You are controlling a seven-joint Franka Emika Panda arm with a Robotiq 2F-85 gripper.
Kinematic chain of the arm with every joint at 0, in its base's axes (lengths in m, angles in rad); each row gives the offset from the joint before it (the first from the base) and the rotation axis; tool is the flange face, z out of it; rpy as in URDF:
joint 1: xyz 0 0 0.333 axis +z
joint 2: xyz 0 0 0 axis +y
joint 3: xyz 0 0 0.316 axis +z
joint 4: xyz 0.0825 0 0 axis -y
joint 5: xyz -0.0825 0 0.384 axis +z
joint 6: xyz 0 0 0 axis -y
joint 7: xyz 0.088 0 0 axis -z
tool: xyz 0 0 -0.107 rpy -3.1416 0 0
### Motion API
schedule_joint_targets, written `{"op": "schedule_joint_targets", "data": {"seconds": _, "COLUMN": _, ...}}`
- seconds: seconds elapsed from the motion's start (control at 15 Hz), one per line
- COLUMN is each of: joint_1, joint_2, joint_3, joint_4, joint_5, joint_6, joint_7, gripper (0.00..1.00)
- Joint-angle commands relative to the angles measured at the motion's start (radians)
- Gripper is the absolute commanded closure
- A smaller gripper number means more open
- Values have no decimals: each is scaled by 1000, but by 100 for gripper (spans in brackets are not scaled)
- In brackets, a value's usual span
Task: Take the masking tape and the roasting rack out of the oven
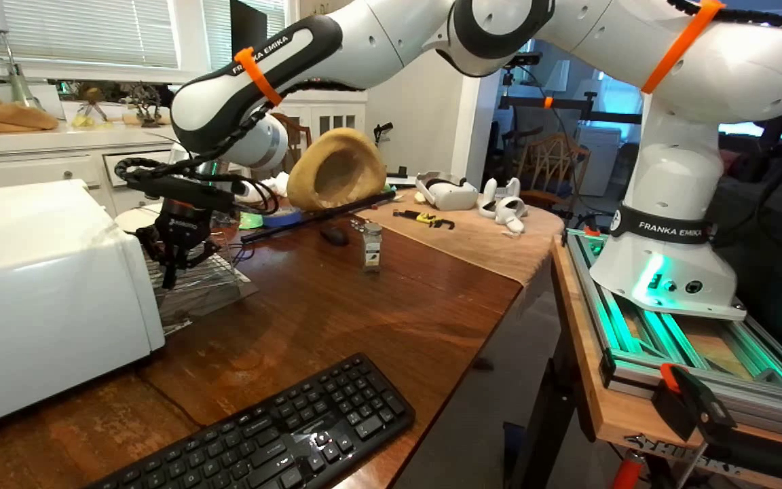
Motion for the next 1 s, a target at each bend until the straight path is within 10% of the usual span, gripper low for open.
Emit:
{"op": "schedule_joint_targets", "data": {"seconds": 0.0, "joint_1": -14, "joint_2": -74, "joint_3": -41, "joint_4": -80, "joint_5": -19, "joint_6": -118, "joint_7": -51, "gripper": 100}}
{"op": "schedule_joint_targets", "data": {"seconds": 0.27, "joint_1": -3, "joint_2": -80, "joint_3": -109, "joint_4": -57, "joint_5": -75, "joint_6": -290, "joint_7": -44, "gripper": 100}}
{"op": "schedule_joint_targets", "data": {"seconds": 0.33, "joint_1": -7, "joint_2": -73, "joint_3": -111, "joint_4": -45, "joint_5": -78, "joint_6": -318, "joint_7": -52, "gripper": 74}}
{"op": "schedule_joint_targets", "data": {"seconds": 0.93, "joint_1": -4, "joint_2": -68, "joint_3": -115, "joint_4": -29, "joint_5": -86, "joint_6": -426, "joint_7": -112, "gripper": 15}}
